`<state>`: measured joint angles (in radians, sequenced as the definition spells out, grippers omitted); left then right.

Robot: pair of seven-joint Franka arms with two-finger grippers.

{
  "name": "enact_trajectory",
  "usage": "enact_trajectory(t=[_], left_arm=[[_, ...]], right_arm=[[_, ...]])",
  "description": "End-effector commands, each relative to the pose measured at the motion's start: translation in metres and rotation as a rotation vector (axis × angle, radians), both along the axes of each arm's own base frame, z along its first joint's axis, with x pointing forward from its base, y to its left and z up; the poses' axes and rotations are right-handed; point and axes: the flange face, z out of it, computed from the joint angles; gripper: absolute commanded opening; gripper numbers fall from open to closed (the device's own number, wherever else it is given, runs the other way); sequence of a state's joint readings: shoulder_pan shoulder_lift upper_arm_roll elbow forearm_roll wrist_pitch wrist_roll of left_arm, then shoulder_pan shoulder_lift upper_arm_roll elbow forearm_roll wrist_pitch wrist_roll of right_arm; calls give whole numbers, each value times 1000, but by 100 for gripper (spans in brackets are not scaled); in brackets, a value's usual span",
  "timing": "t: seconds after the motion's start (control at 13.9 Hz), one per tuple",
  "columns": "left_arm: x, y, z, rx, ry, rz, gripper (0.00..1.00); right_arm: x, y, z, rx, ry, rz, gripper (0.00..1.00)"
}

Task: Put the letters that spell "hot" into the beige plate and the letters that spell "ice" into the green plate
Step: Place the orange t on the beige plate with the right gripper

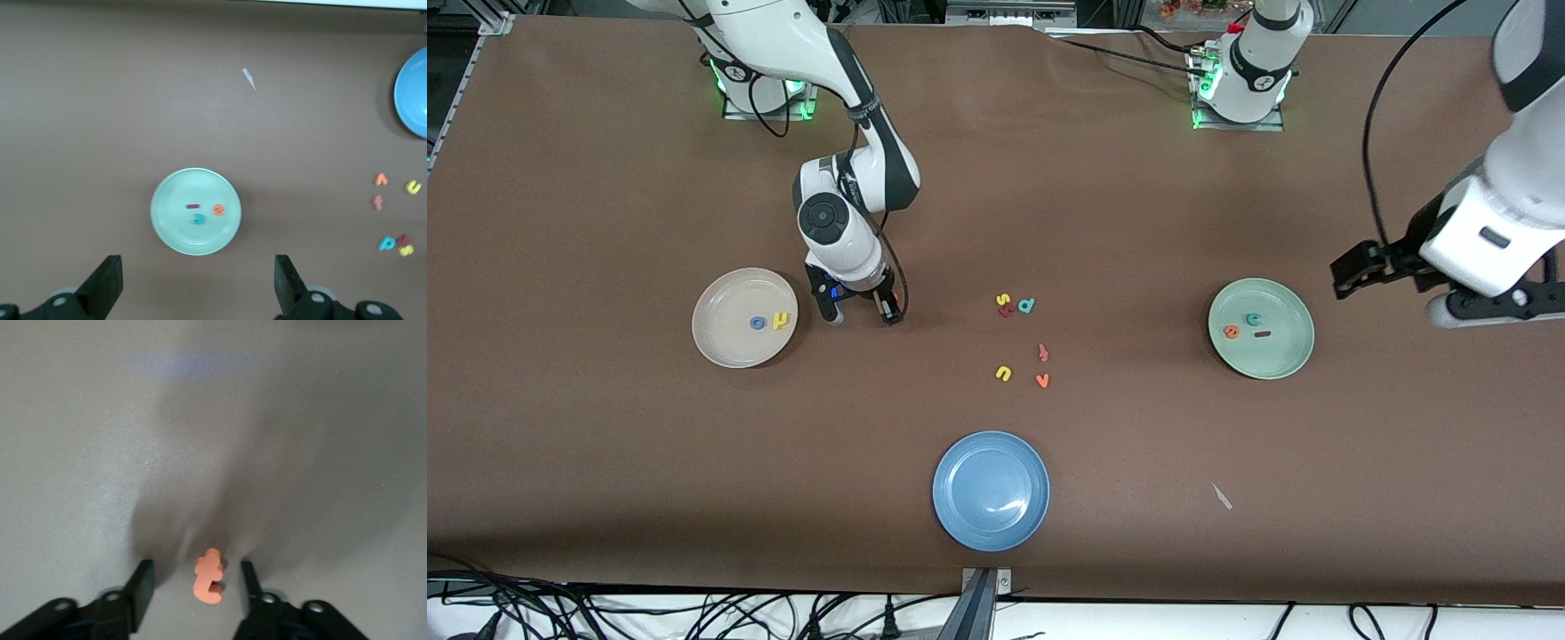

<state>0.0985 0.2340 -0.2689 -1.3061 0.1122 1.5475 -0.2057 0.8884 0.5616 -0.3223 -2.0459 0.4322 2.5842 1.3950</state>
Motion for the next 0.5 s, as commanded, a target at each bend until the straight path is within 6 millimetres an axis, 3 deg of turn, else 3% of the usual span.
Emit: enact_trajectory(t=[0.0,0.14,0.22,0.43], left_arm=[[-41,18,21,-34,-1,-74,100],[-70,35,28,-73,-48,-39,100],[-72,34,23,-72,-39,-40,100],[-74,2,21,-29,-37,-98,100]], right_arm=[[-3,-1,-5,7,0,-6,32],[-3,-2,-6,7,1,-7,16],[-3,-1,-5,8,0,-4,5],[-2,1,-4,11,-1,-4,0]])
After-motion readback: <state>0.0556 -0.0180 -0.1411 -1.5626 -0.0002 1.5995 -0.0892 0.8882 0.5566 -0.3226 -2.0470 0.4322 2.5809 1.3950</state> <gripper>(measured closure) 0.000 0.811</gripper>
